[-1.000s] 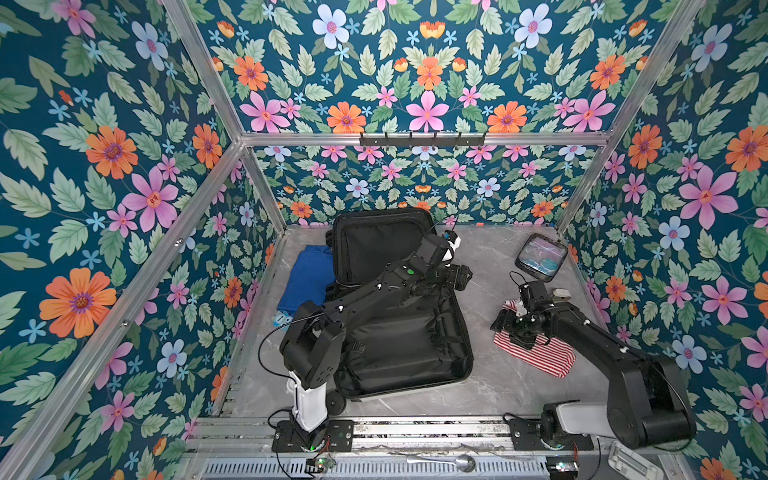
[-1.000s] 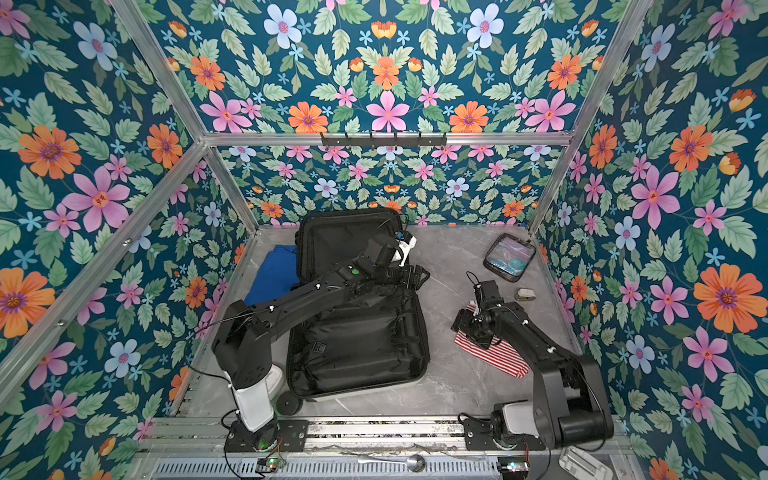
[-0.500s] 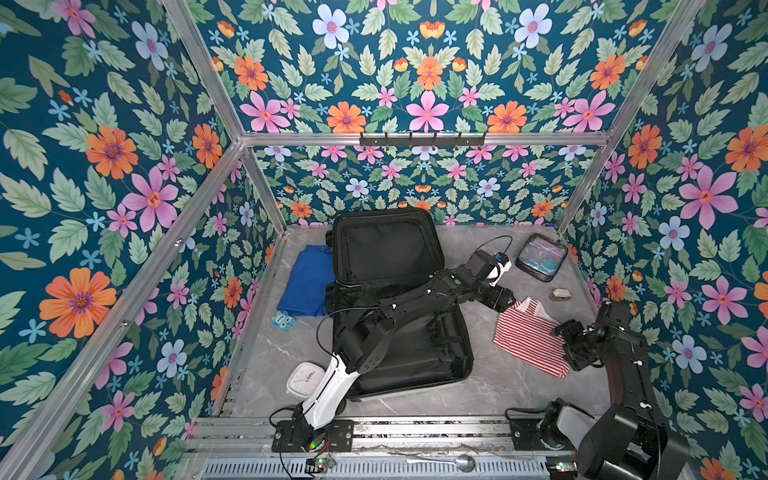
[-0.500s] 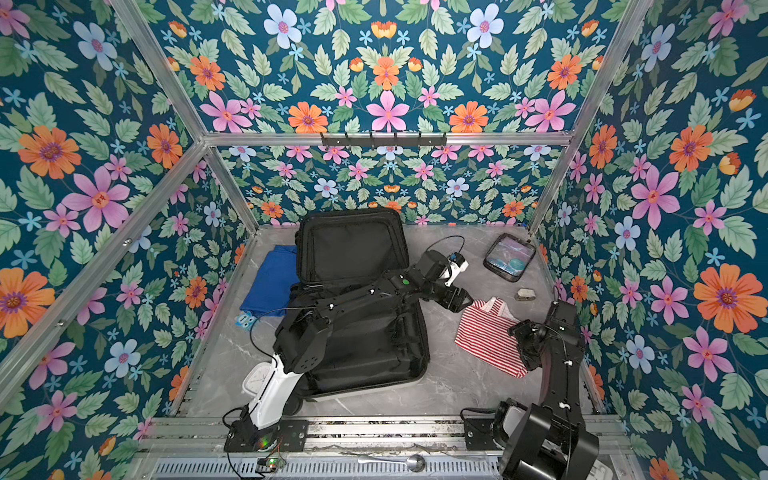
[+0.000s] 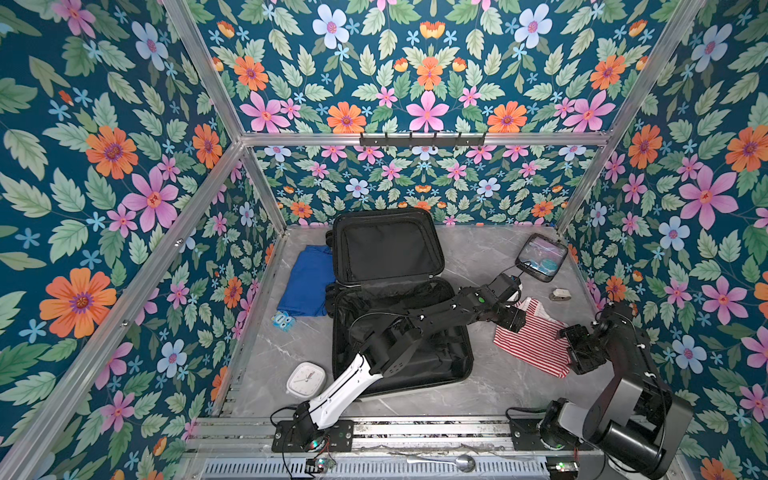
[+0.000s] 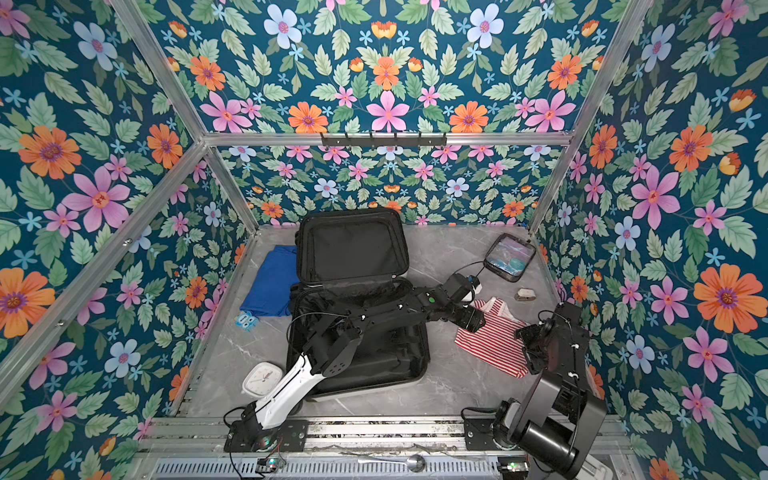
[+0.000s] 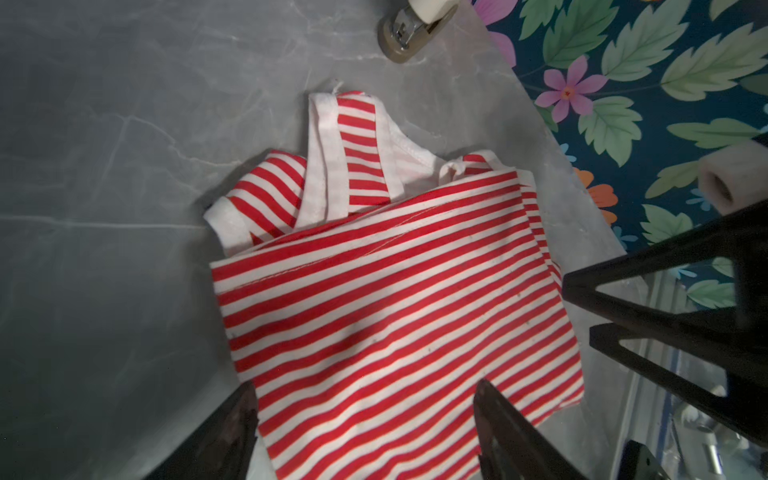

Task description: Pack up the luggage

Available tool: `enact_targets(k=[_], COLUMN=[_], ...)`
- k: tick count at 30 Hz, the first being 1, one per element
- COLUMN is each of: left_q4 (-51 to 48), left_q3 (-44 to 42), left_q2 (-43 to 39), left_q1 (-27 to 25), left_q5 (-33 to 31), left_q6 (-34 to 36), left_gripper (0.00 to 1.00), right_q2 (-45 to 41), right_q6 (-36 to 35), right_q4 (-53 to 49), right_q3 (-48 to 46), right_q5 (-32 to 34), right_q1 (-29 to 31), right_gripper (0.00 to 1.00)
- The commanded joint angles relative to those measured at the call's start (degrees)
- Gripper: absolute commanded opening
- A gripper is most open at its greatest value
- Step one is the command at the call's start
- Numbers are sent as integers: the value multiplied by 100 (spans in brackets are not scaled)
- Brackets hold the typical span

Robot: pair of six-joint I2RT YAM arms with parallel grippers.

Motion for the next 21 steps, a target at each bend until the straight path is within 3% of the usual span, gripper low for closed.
enact_targets(k=[1,11,16,21], left_q4=[-305,-152,-280,-117], left_q3=[236,26,82,90], left_q2=[183,109,298,453], left_q1=[-30,-136,-135,-131], left_q5=[-440,-993,-912,-405], left_q6=[-111,-166,-244,-348], left_gripper=[80,86,87,86], right_q2=[123,505,564,766], right_q6=[54,61,72,145], right_q4=[182,585,760,1034], right_q3=[-16,-68,-185,-354], right_q5=[65,-198,-267,-505], right_q1=[-2,-4,-9,-2], right_gripper=[76,76,76,75])
